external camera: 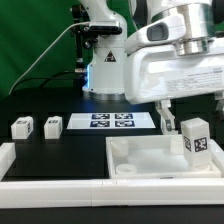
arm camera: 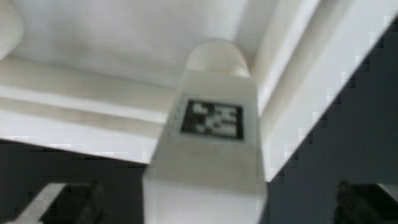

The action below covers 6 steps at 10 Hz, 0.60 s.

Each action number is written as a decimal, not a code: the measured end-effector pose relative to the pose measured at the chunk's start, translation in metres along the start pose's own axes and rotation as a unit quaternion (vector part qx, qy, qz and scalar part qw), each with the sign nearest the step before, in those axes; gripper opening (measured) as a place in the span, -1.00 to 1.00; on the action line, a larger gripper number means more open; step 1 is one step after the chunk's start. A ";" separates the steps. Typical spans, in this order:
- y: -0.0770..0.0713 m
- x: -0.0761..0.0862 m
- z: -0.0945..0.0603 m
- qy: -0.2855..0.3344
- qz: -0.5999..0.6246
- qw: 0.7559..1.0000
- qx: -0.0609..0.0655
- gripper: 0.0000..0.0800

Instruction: Assemble one leg

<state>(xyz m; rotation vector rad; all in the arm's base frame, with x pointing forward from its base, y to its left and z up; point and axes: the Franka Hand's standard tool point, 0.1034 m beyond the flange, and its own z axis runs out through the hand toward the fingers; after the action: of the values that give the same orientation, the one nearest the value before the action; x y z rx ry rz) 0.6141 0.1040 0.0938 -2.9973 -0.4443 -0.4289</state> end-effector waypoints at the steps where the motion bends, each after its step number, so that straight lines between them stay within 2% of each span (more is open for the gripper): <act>1: -0.006 -0.006 0.001 -0.064 0.005 0.998 0.016 0.62; 2: -0.010 -0.005 -0.002 -0.112 0.005 0.993 0.029 0.62; 4: -0.011 -0.003 -0.001 -0.158 0.005 0.986 0.043 0.62; 6: -0.007 -0.001 0.001 -0.148 0.005 0.988 0.041 0.62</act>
Offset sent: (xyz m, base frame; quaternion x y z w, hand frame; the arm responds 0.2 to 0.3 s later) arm 0.0060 -0.0057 0.0003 0.0027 -0.1798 -0.0093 0.9837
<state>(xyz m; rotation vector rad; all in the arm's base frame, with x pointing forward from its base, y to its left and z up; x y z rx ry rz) 0.6118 0.1106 0.0928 -2.9885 -0.4542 0.0393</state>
